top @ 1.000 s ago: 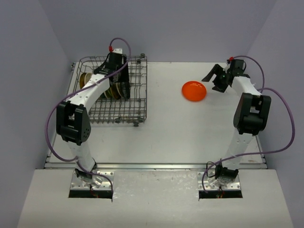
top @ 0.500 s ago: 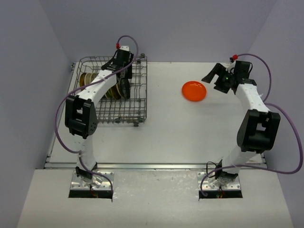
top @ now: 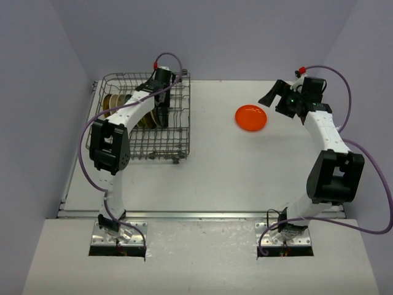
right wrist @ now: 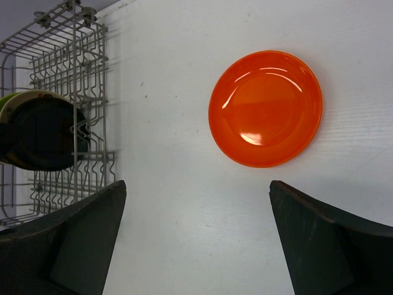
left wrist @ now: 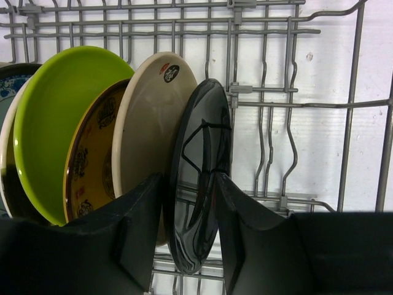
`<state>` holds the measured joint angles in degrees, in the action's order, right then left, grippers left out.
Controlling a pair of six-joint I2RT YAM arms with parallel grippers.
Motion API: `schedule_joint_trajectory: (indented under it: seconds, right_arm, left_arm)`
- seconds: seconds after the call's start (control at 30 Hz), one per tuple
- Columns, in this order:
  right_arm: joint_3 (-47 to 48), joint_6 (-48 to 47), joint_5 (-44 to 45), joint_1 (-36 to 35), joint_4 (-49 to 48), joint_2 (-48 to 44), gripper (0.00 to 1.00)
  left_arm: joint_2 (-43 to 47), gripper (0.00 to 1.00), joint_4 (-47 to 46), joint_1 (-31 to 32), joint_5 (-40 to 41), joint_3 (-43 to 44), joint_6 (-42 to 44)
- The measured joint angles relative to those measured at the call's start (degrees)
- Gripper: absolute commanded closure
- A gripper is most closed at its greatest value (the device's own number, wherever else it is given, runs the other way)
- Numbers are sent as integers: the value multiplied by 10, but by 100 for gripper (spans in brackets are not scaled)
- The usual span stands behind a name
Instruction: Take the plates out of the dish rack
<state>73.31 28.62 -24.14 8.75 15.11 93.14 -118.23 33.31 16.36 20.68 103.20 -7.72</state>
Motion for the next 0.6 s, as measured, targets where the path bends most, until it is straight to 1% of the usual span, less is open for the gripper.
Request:
schedule_joint_trajectory:
  seconds: [0.13,0.23,0.47,0.6]
  right_arm:
    - [-3,0,-1,-1,0,0,1]
    - [-4,0,-2,-3,0,0,1]
    - [-4,-2,-2,-23,0,0,1]
    - [-4,-7,-3,-52,-1,0,1]
  left_arm:
    - [-1,83,3,0,3,0,0]
    - [-1,89,5,0,3,0,1]
    - [5,100,23,0,19,0,10]
    - [35,100,32,1,29,0,13]
